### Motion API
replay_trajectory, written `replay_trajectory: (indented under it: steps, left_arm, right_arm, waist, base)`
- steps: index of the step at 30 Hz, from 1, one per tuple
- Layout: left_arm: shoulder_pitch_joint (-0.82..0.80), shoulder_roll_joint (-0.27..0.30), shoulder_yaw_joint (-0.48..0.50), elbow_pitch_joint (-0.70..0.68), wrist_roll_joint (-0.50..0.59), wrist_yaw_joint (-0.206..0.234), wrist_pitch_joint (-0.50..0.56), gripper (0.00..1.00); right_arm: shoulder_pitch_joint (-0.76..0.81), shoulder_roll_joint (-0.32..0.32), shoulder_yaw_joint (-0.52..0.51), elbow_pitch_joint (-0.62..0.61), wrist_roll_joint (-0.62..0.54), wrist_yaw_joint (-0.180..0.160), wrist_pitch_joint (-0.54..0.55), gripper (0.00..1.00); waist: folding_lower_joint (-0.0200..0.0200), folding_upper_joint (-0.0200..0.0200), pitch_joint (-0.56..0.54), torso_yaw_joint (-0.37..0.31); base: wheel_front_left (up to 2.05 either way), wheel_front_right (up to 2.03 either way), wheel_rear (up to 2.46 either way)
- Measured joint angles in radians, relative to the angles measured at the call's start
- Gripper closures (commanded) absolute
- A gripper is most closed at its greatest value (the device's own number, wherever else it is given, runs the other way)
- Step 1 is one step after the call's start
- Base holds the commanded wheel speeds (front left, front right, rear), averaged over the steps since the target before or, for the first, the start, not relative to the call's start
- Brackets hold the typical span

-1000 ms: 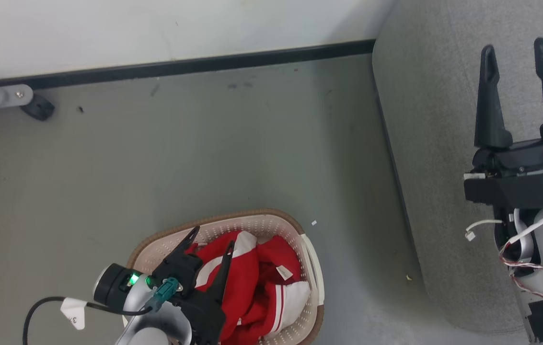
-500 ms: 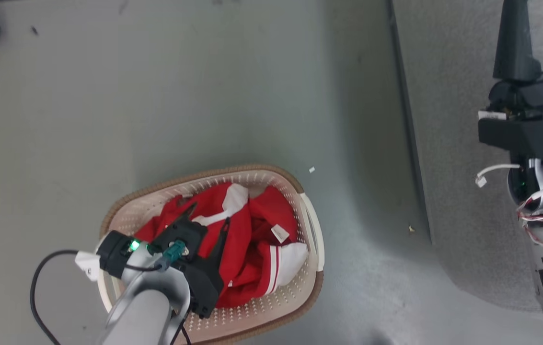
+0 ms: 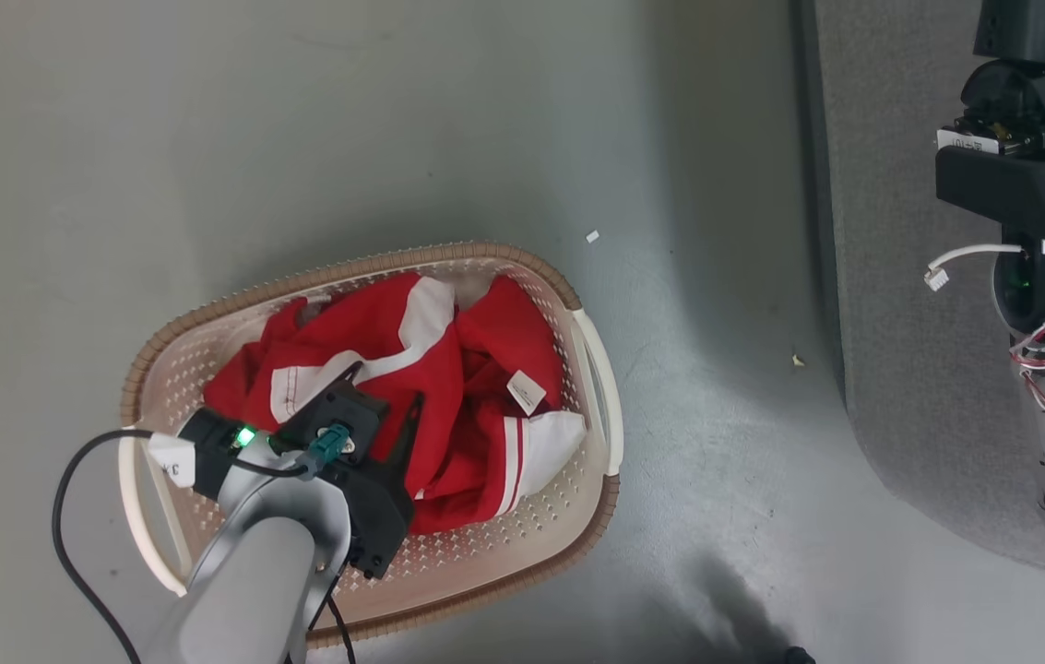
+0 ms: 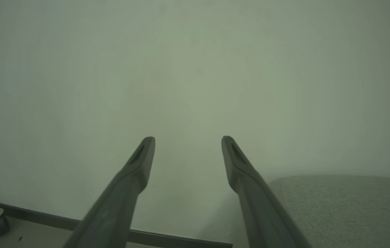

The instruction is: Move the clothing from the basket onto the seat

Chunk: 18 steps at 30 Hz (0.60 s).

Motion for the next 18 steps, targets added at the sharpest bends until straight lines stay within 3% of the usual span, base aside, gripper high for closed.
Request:
replay_trajectory:
  steps: [12,13,14,15,16,18]
  left_arm:
    - [-0.074,0.003,0.009,0.111,0.001,0.0,-0.034,0.0]
    - [-0.079,0.003,0.009,0.119,0.001,0.0,-0.036,0.13]
    - [-0.083,0.002,0.008,0.127,0.001,0.0,-0.037,0.52]
    - [-0.084,0.002,0.005,0.134,0.001,0.0,-0.039,0.79]
    - [-0.085,0.002,0.004,0.139,0.001,-0.001,-0.043,1.0]
    - [-0.095,0.002,0.0,0.154,0.001,-0.005,-0.05,1.0]
  right_arm:
    - [-0.022,0.015,0.029,0.007,-0.014,0.005,-0.017,0.0]
    - [-0.022,0.016,0.029,0.011,-0.014,0.005,-0.017,0.0]
    - [-0.022,0.015,0.029,0.014,-0.014,0.005,-0.02,0.0]
    - [-0.022,0.015,0.028,0.018,-0.014,0.005,-0.021,0.0]
    - [-0.022,0.016,0.028,0.02,-0.014,0.005,-0.022,0.0]
    - [-0.022,0.017,0.028,0.024,-0.014,0.005,-0.025,0.0]
  waist:
    - [-0.0002,0.0,0.056,-0.016]
    - [-0.0001,-0.0001,0.056,-0.016]
    - [-0.0001,-0.0001,0.057,-0.016]
    - [-0.0001,-0.0001,0.057,-0.017]
    - [-0.0001,-0.0001,0.057,-0.017]
    - [-0.0001,-0.0002,0.057,-0.018]
  base:
    - [0.0,0.0,0.0]
    - [0.0,0.0,0.0]
    - [0.0,0.0,0.0]
    - [0.0,0.0,0.0]
    - [0.0,0.0,0.0]
    - [0.0,0.0,0.0]
